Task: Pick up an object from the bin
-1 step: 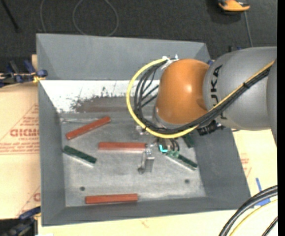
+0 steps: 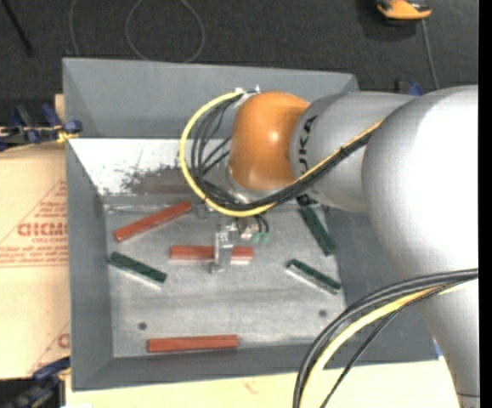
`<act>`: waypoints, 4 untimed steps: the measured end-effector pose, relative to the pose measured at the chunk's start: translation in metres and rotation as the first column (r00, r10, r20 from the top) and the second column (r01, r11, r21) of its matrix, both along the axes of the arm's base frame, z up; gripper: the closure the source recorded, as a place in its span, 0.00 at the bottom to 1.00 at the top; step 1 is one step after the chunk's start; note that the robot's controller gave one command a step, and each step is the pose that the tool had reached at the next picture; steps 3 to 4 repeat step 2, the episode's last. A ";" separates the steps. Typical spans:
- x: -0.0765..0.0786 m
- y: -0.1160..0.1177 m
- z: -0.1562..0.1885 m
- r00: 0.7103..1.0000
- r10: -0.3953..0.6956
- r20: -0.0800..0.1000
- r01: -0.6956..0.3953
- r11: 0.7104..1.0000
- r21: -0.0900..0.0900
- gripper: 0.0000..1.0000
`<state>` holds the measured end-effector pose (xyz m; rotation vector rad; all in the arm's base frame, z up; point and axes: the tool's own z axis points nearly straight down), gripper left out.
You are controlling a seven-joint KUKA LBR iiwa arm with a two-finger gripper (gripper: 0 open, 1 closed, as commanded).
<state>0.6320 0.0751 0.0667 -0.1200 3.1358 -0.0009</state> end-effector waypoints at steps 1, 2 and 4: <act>0.000 0.000 0.005 1.000 -0.003 0.003 0.003 1.000 0.001 1.00; 0.008 -0.004 0.174 1.000 0.000 0.011 0.000 1.000 0.001 1.00; 0.008 -0.004 0.174 1.000 0.000 0.011 0.000 1.000 0.001 1.00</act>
Offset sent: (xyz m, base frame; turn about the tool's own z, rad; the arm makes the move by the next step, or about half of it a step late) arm 0.0000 0.0000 0.0000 0.0000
